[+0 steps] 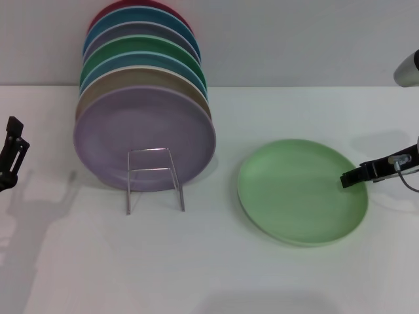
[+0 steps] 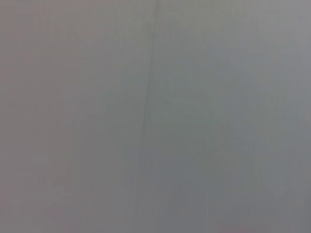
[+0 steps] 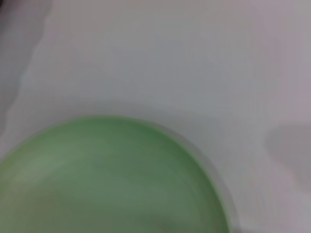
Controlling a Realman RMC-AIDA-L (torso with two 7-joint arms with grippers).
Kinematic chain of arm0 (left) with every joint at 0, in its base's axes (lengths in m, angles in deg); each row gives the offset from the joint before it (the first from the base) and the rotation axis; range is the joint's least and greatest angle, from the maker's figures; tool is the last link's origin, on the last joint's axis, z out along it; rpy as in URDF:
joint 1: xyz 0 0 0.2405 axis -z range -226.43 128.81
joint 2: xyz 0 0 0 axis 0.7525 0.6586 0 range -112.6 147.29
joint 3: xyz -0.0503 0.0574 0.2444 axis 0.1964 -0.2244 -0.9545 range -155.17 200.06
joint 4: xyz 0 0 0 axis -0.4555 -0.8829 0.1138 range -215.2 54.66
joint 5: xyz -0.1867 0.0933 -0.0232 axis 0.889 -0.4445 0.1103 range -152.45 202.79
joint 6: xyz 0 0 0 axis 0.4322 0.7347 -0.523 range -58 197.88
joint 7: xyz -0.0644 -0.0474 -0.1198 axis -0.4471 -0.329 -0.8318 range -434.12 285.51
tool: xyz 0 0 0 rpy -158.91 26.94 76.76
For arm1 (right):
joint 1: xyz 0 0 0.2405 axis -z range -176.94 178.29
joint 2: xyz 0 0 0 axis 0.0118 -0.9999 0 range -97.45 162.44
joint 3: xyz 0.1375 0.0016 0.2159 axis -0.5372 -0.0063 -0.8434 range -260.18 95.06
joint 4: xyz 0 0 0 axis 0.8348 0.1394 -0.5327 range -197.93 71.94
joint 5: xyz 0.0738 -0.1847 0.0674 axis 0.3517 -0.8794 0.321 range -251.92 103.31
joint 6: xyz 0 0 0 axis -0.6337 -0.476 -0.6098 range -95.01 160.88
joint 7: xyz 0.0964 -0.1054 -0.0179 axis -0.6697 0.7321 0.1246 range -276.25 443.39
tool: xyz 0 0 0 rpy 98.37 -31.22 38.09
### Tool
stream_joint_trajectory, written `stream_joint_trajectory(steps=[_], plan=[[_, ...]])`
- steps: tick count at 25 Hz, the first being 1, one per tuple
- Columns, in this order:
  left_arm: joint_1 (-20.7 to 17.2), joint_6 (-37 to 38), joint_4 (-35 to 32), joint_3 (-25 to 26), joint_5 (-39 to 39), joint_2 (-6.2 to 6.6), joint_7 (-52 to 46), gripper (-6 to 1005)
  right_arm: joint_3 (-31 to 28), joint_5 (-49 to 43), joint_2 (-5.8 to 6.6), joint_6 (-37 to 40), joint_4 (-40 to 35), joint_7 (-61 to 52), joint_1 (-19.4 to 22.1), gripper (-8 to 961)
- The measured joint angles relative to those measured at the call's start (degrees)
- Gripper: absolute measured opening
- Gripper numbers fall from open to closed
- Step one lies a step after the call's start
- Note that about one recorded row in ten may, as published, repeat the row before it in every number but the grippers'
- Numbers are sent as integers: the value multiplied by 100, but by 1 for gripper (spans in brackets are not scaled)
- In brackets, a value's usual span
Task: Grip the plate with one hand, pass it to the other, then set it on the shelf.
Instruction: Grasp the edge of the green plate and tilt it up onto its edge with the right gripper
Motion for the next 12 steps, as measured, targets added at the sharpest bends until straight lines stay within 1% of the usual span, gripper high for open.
stream_joint_trajectory(steps=[4, 5, 12], plan=[[-7, 1, -1, 0, 0, 0, 0, 812, 3, 0, -2, 60, -124, 5, -26, 631], [-12, 1, 0, 0, 0, 0, 0, 812, 3, 0, -2, 74, -221, 10, -63, 611], [-14, 14, -1, -51, 1, 0, 0, 809, 3, -2, 0, 95, -262, 15, -84, 474]])
